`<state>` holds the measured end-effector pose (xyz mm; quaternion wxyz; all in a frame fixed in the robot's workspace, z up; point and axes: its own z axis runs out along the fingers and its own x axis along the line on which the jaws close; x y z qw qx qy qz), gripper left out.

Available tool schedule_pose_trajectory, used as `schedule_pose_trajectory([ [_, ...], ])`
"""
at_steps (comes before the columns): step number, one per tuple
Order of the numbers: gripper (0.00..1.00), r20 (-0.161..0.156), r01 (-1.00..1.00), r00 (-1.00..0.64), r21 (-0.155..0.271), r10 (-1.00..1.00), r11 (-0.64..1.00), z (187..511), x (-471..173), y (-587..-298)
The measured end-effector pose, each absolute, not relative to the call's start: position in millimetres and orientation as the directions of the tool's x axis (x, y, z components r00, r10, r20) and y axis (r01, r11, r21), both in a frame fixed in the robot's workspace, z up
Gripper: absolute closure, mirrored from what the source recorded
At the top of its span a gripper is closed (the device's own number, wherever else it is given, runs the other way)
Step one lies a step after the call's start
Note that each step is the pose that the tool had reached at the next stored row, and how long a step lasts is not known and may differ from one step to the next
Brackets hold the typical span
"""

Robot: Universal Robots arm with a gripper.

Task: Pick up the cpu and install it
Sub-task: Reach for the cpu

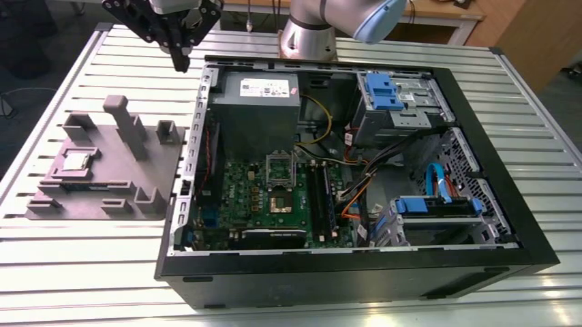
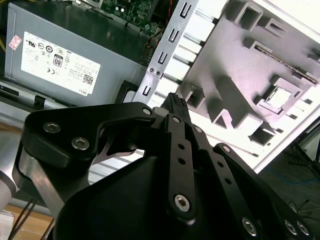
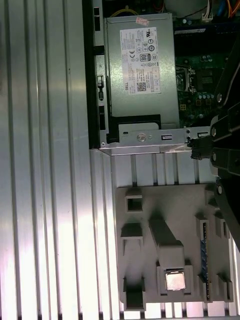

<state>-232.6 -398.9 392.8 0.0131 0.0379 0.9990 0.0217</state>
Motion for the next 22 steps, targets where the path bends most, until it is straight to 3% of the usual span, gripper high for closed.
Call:
schedule_pose_trajectory([
  [22,0.90,-0.024,0.075,-0.997,0.044,0.076,0.996,392.8,-239.1,-398.9],
])
